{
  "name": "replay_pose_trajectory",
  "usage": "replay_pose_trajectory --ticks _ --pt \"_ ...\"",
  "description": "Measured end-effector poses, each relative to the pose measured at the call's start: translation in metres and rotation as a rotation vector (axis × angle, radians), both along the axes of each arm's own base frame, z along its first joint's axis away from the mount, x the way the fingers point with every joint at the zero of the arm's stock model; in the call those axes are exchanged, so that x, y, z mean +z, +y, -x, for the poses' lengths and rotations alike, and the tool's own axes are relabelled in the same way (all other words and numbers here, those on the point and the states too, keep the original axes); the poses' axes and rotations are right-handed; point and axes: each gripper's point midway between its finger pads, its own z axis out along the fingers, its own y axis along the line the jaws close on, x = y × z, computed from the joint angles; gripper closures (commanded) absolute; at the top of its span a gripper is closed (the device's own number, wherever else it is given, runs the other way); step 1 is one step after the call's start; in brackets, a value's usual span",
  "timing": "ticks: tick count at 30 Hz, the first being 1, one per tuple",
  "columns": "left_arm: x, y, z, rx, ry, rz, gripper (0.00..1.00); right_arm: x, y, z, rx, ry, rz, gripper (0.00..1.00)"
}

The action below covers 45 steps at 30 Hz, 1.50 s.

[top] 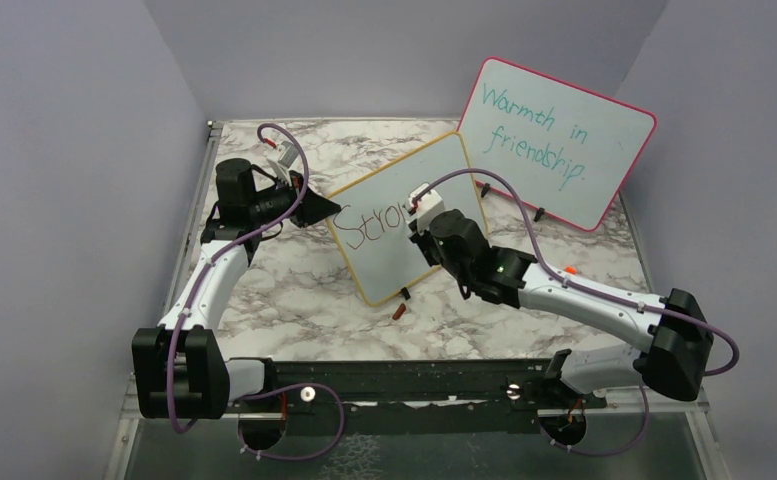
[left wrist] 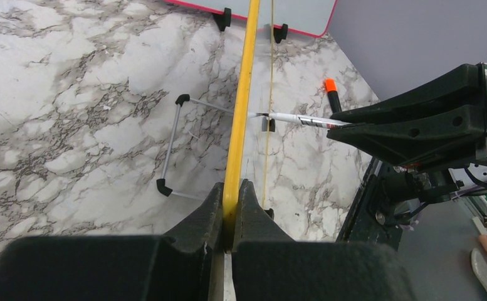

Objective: Write a sentence on the whiteboard

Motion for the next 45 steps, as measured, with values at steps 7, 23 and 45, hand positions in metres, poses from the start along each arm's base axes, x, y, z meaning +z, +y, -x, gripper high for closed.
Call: replay_pose_trajectory --ticks 7,23,45 --pt "0.000 0.000 0.000 -0.001 0.000 0.000 1.00 0.005 0.001 0.001 0.007 -0.009 -0.016 0.99" --pt "0.000 0.000 0.000 -0.001 0.000 0.000 1.00 0.019 0.008 -0.008 0.014 -0.069 -0.057 0.99" --pt "0.000 0.000 0.000 -0.001 -0.001 0.000 1.00 0.026 0.007 -0.019 -0.015 -0.110 -0.070 0.99"
